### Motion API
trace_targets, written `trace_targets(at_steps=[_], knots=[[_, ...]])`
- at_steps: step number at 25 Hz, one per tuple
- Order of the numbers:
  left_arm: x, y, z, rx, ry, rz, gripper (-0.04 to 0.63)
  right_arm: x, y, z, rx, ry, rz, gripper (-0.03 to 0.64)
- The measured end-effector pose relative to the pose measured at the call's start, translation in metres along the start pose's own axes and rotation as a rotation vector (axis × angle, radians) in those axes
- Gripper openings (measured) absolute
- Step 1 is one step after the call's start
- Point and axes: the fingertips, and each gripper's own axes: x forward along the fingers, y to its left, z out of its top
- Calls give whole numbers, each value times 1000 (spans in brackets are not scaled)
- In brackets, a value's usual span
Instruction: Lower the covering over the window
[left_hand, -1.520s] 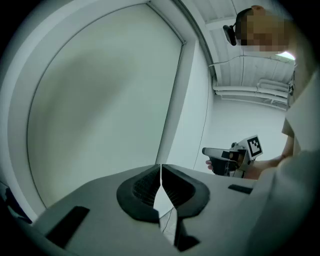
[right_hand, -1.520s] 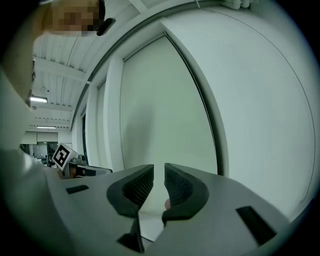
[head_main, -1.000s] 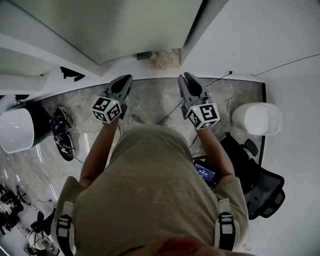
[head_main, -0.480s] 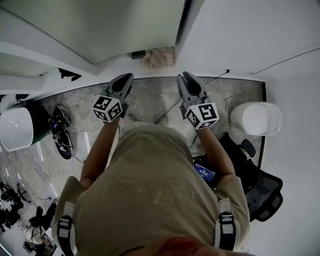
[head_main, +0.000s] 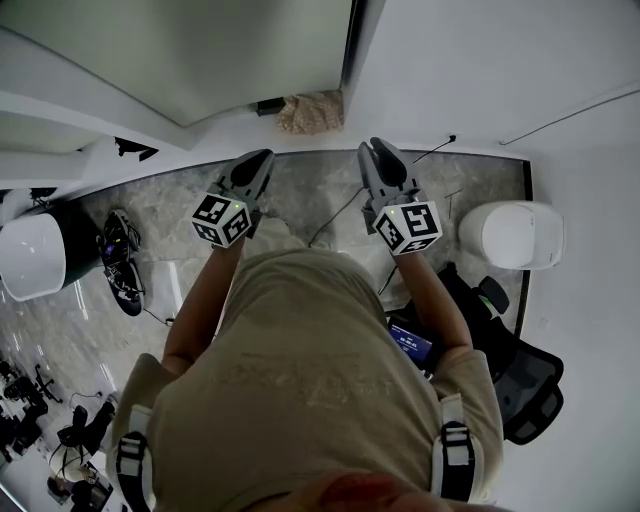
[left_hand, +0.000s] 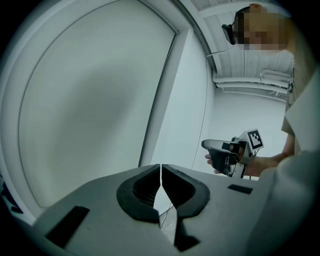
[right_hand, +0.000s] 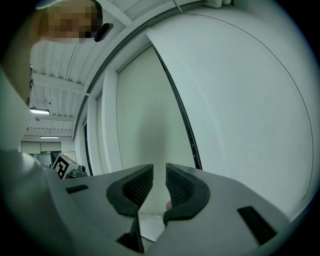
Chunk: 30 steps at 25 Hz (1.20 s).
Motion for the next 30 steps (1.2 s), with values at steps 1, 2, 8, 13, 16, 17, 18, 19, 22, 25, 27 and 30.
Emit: trace_targets(at_steps=[1,2,8,13,16,17,18,19,22,25,27,30], knots=[[0,2,3,0,-5,-3,26,3,1,1,-1,-2,-4,66],[-1,6,6,1,-9,-6,26,5,2,2,-2,-4,-10,66],[1,43,20,4,-5,-42,26,29,6,7,-2,-7,-68,66],[13,76,39,15,5,-98,26,56,7,19,-17,-23,-121,66],[22,94,49,24,6,-137,26,74,9,19,-14,-32,-157,66],[24,100,50,25,9,-150,26,80,13,19,-17,-32,-162,66],[26,107,51,25,14,-161,26,87,16,18,-23,-31,-165,66],[29,112,51,25,18,-173,26,93,19,17,-28,-30,-167,66],[41,123,59,33,17,-213,26,110,21,14,-28,-37,-184,66],[47,131,69,60,7,-263,26,126,29,10,-25,-50,-205,66],[50,136,74,81,4,-289,26,136,36,6,-25,-58,-211,66],[57,144,79,100,6,-313,26,147,40,-1,-11,-58,-224,66]])
